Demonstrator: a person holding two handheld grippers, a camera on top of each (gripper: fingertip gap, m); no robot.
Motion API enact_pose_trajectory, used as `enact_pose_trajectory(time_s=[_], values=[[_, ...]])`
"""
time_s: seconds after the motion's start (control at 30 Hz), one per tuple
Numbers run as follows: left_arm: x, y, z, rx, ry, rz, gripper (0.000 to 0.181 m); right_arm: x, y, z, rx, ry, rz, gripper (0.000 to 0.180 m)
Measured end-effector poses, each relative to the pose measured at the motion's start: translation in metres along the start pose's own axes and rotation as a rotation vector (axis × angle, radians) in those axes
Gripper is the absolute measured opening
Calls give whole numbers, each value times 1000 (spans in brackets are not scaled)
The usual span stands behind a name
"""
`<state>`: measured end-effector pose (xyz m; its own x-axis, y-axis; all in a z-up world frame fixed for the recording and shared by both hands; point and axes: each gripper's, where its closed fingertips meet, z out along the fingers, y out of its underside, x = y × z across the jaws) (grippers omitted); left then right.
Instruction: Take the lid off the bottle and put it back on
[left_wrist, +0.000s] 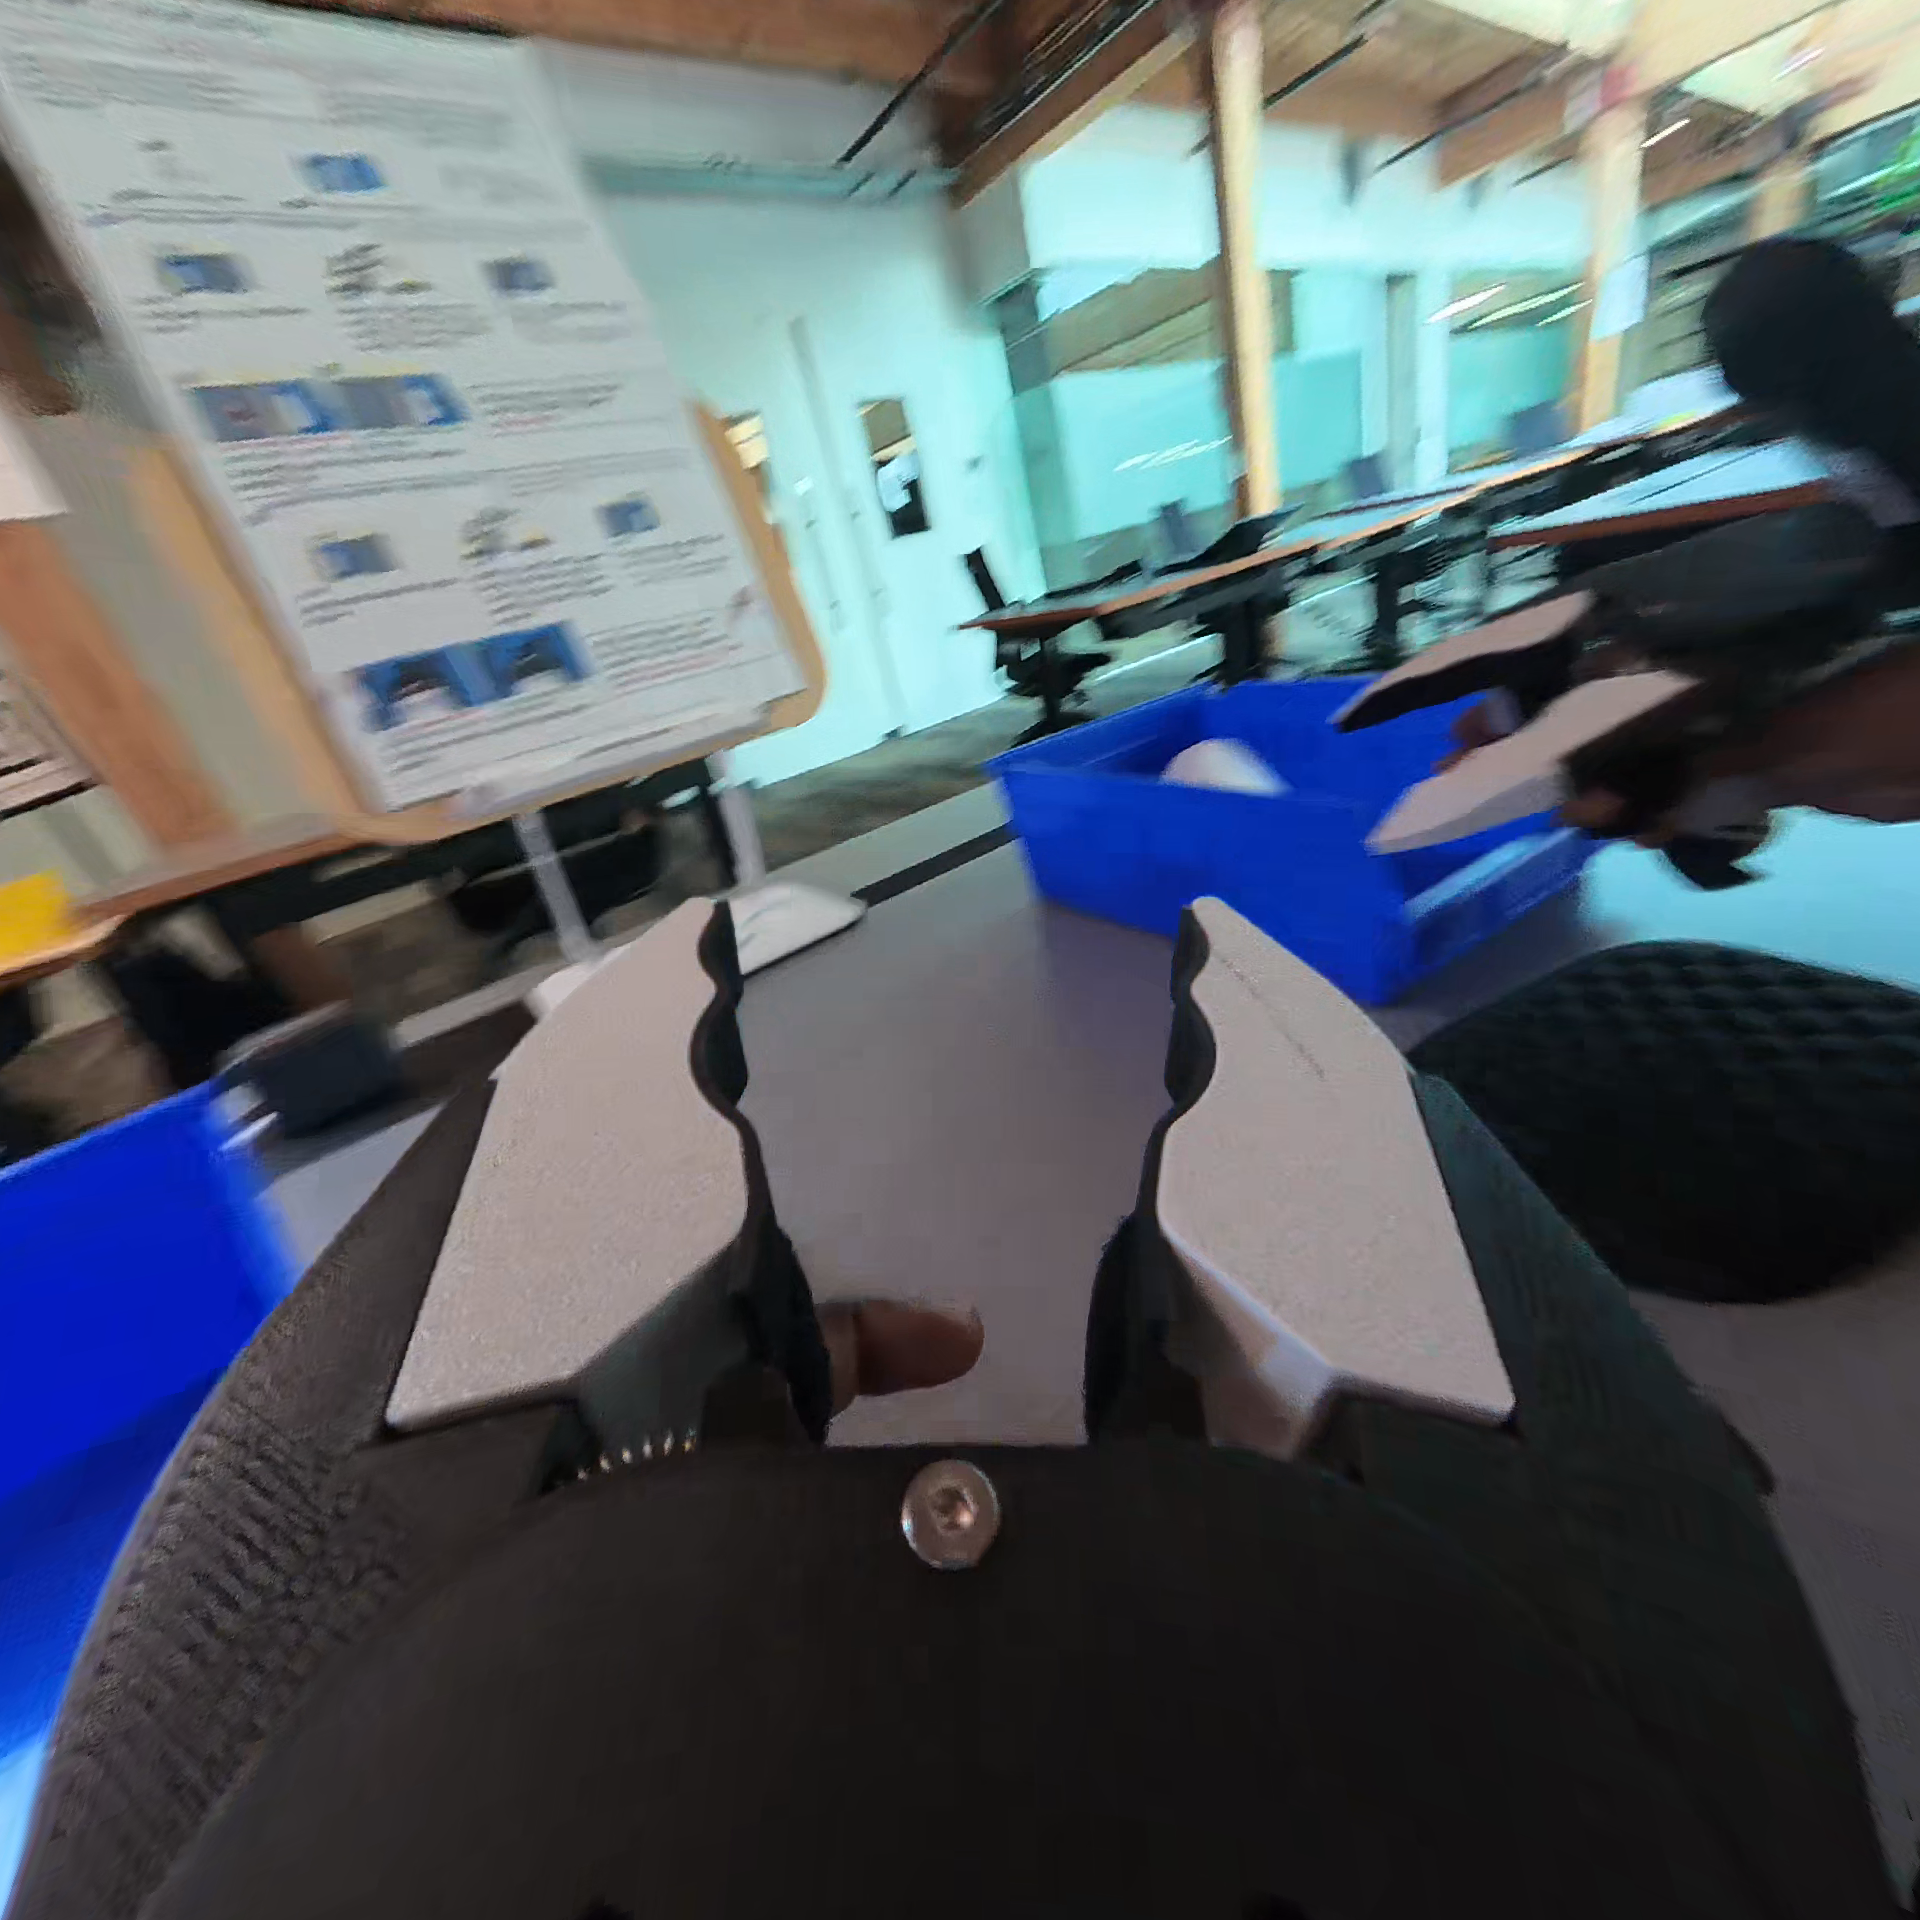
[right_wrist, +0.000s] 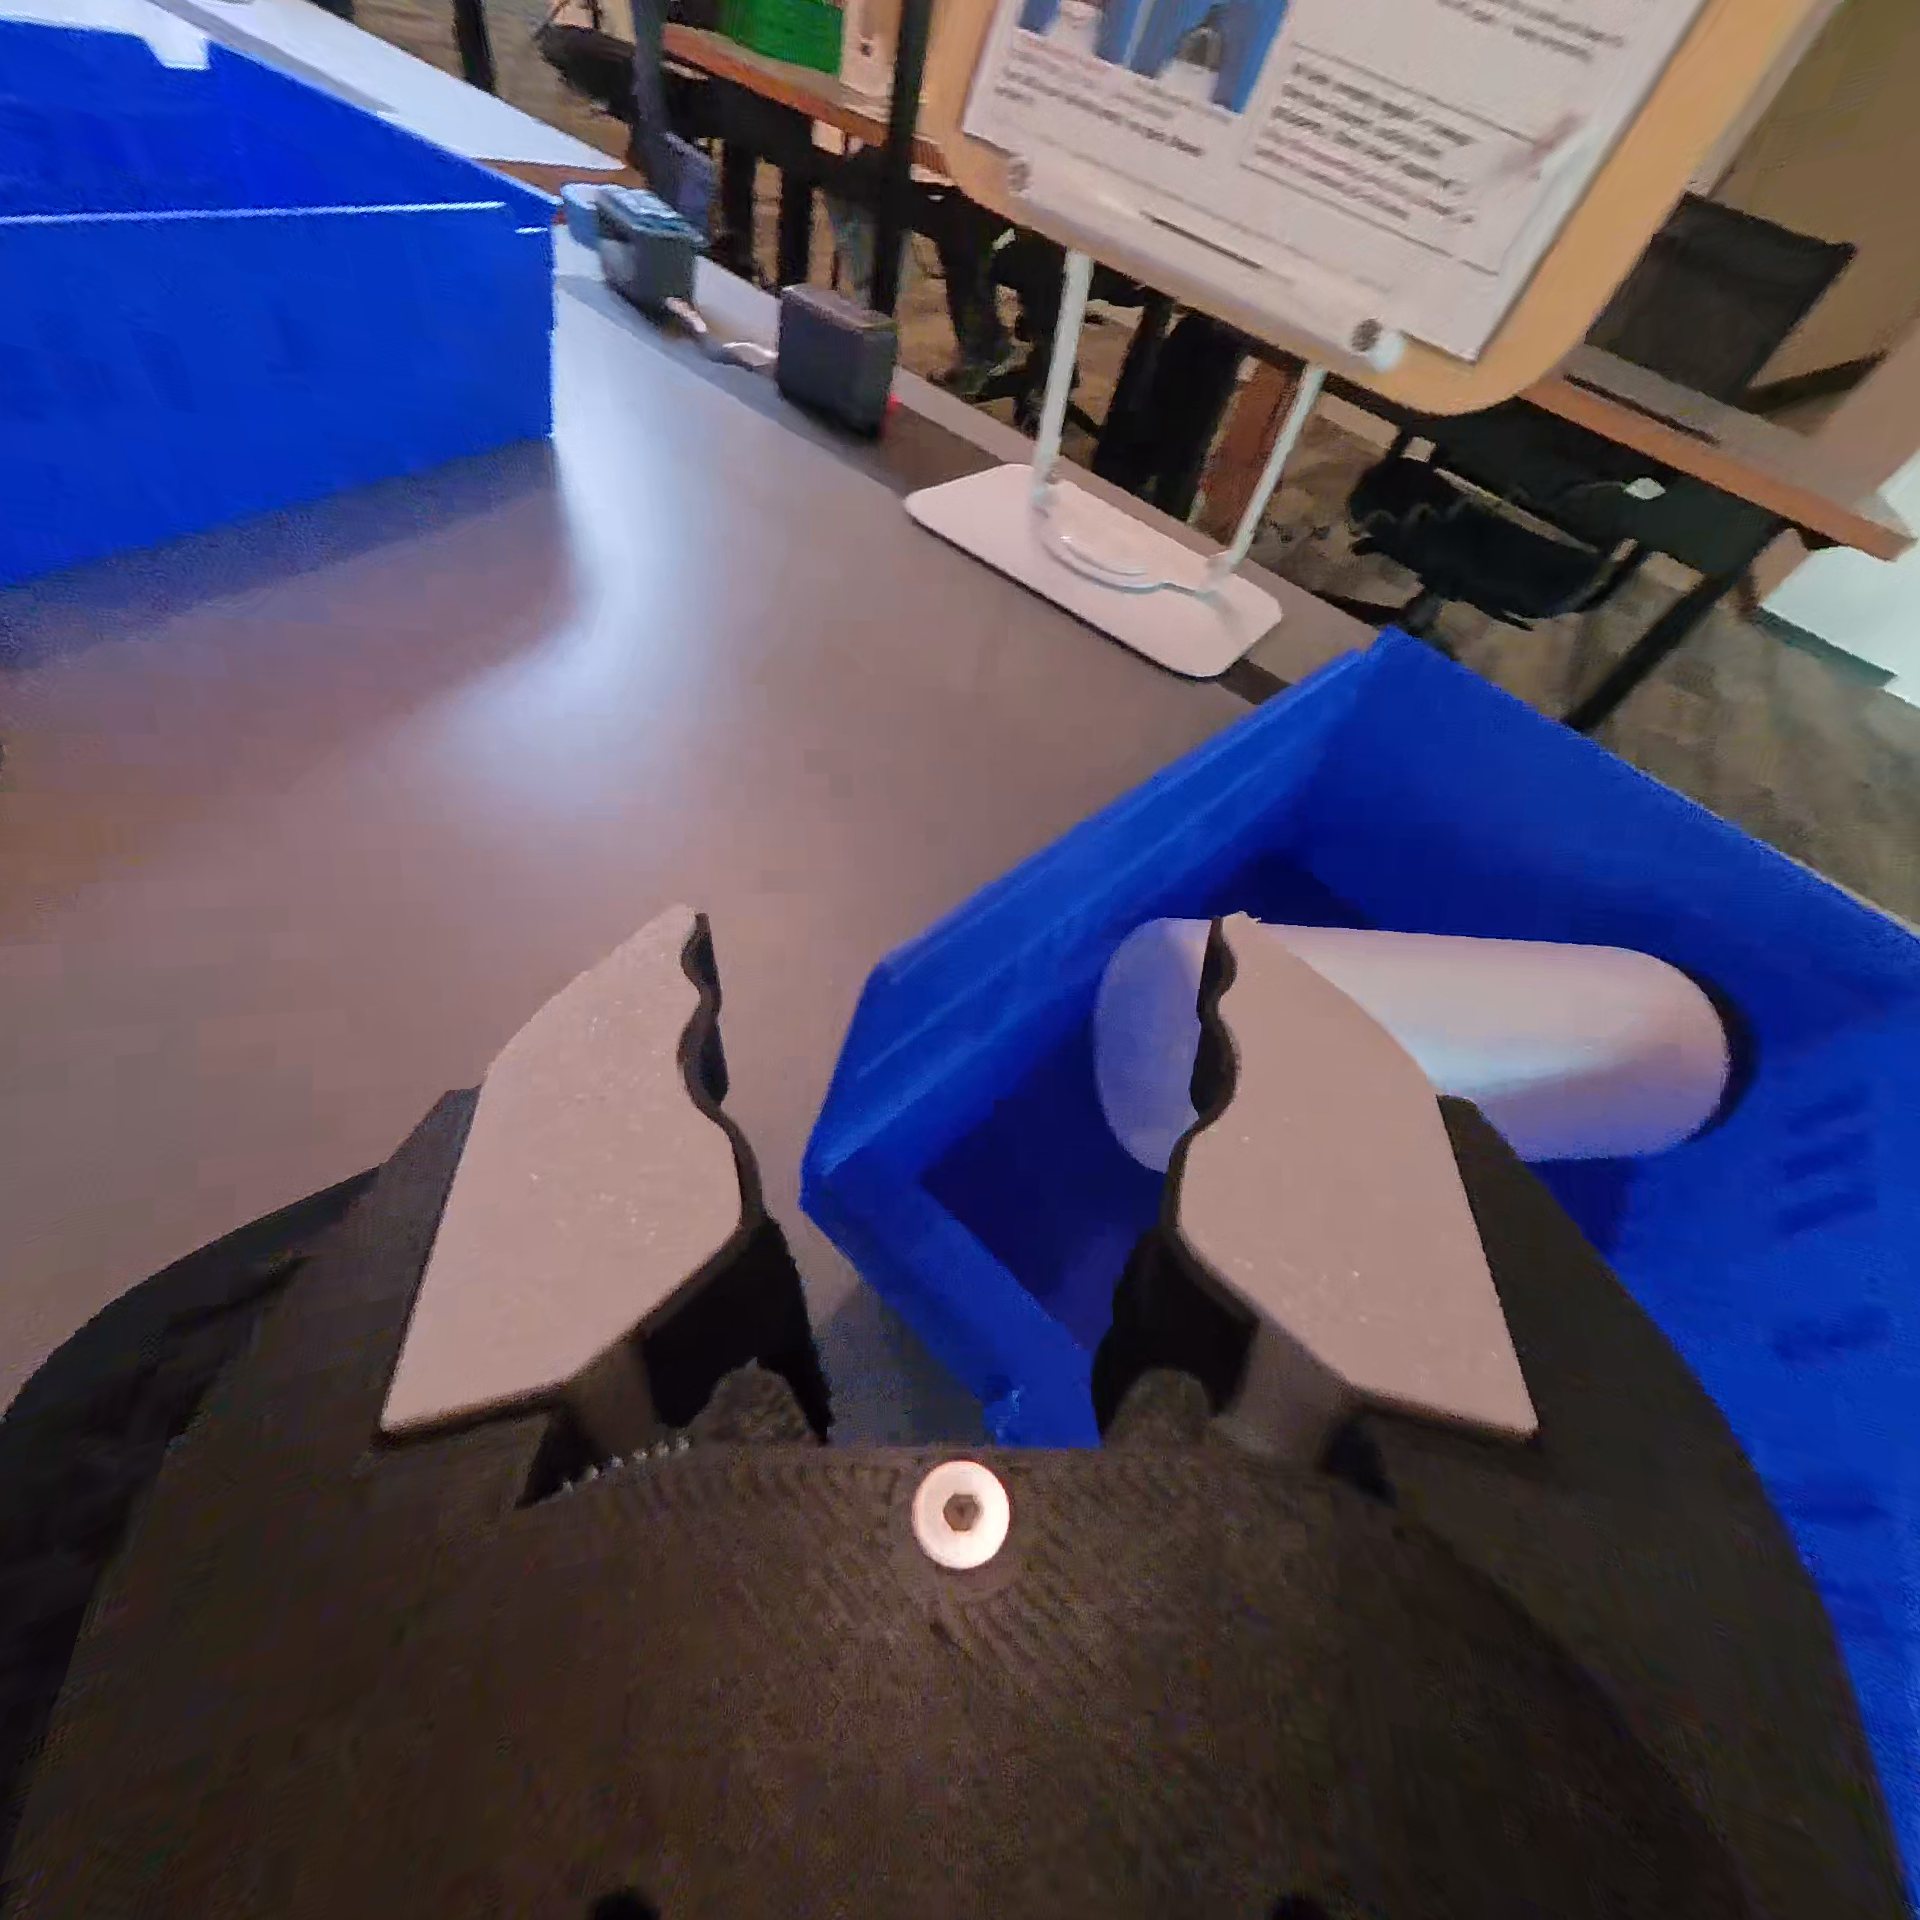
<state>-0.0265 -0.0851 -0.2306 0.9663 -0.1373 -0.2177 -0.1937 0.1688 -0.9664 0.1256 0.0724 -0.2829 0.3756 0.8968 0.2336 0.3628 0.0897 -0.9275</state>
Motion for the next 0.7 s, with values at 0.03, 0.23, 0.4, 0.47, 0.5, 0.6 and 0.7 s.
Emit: enact_pose_trajectory(time_s=[0.03, 0.23, 0.4, 0.47, 0.5, 0.6, 0.7], values=[[-16, 7, -11, -44, -71, 1, 80, -7, 2, 1, -12, -28, -19, 90], [-87, 71, -53, -335, -314, -3, 82, -23, 29, 28, -181, -31, -26, 90], [-100, 108, -49, -527, -348, -44, 80, -17, 43, 45, -248, 88, -80, 75], [-101, 117, -47, -591, -355, -30, 73, -11, 45, 46, -264, 145, -135, 68], [-102, 121, -47, -614, -368, -16, 62, -8, 45, 45, -267, 168, -156, 63], [-108, 123, -50, -629, -435, 41, 45, 2, 43, 41, -242, 230, -175, 37], [-113, 122, -51, -631, -478, 78, 36, 0, 41, 41, -212, 211, -135, 33]])
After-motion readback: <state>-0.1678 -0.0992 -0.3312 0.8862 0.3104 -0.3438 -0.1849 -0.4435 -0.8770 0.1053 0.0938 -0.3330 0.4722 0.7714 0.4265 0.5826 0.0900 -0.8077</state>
